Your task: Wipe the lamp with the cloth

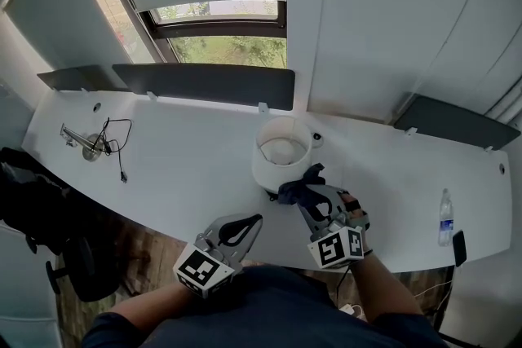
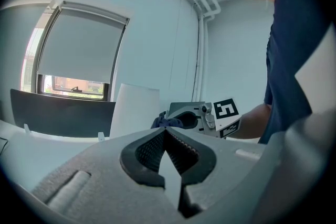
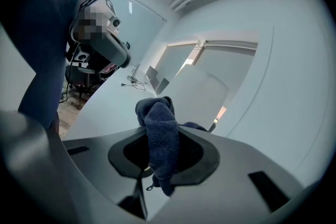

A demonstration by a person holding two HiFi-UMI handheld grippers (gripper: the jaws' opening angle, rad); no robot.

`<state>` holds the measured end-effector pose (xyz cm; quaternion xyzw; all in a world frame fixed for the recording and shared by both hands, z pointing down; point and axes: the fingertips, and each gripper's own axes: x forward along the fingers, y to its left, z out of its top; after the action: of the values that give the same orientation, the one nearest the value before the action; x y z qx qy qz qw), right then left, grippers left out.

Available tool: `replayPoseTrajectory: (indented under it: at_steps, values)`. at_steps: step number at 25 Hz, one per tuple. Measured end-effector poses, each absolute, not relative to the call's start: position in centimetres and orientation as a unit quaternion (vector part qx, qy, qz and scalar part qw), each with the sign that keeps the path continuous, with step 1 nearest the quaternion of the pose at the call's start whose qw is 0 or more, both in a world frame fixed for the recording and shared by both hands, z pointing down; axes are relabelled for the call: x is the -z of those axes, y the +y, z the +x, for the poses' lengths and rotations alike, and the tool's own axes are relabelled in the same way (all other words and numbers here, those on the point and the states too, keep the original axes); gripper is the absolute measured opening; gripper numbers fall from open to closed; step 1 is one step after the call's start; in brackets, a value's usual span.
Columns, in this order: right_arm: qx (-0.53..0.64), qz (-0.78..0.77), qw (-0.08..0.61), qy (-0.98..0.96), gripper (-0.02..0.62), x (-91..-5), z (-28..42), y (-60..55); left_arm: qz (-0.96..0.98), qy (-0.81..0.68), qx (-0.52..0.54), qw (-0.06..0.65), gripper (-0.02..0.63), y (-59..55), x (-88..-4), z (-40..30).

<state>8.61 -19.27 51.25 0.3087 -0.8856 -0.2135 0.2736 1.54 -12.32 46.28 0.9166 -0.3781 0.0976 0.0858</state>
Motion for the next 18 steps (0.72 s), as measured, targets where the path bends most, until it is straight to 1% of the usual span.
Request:
replayPoseTrajectory:
  at_steps: [6, 11, 18]
  values:
    - [0.196, 0.293, 0.299, -0.887, 0.103, -54.4, 9.1, -19.2, 0.916, -0.378, -0.100, 0.094, 0.006, -12.4, -46.5, 2.6]
    - [0.194, 0.290, 0.320, -0.881, 0.104, -55.4, 10.3, -19.3, 0.918, -0.376, -0.096, 0.085, 0.006, -12.7, -46.4, 3.5]
    - [0.191, 0.325, 0.287, -0.881, 0.103, -51.2, 13.1, -20.6, 0.920, -0.376, -0.076, 0.084, 0.006, -13.1, -45.6, 4.9]
